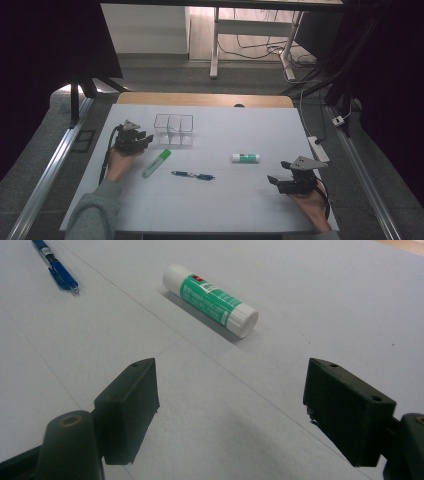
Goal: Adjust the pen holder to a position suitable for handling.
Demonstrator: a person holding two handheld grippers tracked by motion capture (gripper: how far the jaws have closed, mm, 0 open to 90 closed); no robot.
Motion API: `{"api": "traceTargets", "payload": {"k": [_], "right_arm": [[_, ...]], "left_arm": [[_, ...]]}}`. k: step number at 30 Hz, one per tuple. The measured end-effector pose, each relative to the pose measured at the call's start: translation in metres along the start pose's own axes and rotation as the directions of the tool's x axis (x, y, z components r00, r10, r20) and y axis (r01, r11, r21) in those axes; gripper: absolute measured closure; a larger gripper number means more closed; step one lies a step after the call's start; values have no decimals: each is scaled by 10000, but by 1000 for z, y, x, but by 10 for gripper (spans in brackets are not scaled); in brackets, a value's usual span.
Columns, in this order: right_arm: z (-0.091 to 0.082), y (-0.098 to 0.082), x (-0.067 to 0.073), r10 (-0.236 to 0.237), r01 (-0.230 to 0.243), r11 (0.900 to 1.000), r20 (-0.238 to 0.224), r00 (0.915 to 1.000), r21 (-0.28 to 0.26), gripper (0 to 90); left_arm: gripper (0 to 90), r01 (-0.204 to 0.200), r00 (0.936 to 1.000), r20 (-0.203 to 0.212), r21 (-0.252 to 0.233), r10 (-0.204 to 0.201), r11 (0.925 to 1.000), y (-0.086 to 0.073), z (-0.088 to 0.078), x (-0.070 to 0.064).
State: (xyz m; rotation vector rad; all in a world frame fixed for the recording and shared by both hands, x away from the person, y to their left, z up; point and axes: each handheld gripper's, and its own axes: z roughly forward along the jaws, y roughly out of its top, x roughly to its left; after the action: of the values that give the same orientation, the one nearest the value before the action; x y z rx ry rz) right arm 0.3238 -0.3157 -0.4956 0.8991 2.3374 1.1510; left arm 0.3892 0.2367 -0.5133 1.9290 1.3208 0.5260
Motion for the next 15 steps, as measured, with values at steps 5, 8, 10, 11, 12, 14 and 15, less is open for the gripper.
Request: {"api": "traceTargets", "payload": {"k": [5, 8, 10, 11, 12, 14, 15], "right_arm": [[0, -1, -1, 39, -39, 10000, -17, 10000, -18, 218], [0, -1, -1, 13, -13, 10000, -14, 10000, 24, 219], [0, -1, -1, 21, -20, 10000, -14, 10000, 26, 220], [0, -1, -1, 21, -20, 10000, -14, 10000, 26, 220], [0, -1, -1, 3, -3, 10000, -5, 10000, 23, 220], [0, -1, -1, 15, -15, 10000, -13, 10000, 23, 220], [0, -1, -1, 5, -5, 10000, -12, 10000, 22, 220]], "left_arm": [[785, -110, 9999, 102, 85, 109, 9999, 4, 6, 1], [876, -259, 9996, 109, 118, 258, 9996, 7, 9, 1], [886, -342, 9993, 137, 187, 340, 9992, 8, 12, 1], [887, -342, 9993, 137, 187, 340, 9992, 8, 12, 1], [888, -306, 9994, 182, 194, 302, 9993, 8, 13, 2], [888, -321, 9994, 151, 205, 317, 9993, 9, 15, 2], [889, -321, 9994, 151, 205, 317, 9993, 9, 15, 2]]}}
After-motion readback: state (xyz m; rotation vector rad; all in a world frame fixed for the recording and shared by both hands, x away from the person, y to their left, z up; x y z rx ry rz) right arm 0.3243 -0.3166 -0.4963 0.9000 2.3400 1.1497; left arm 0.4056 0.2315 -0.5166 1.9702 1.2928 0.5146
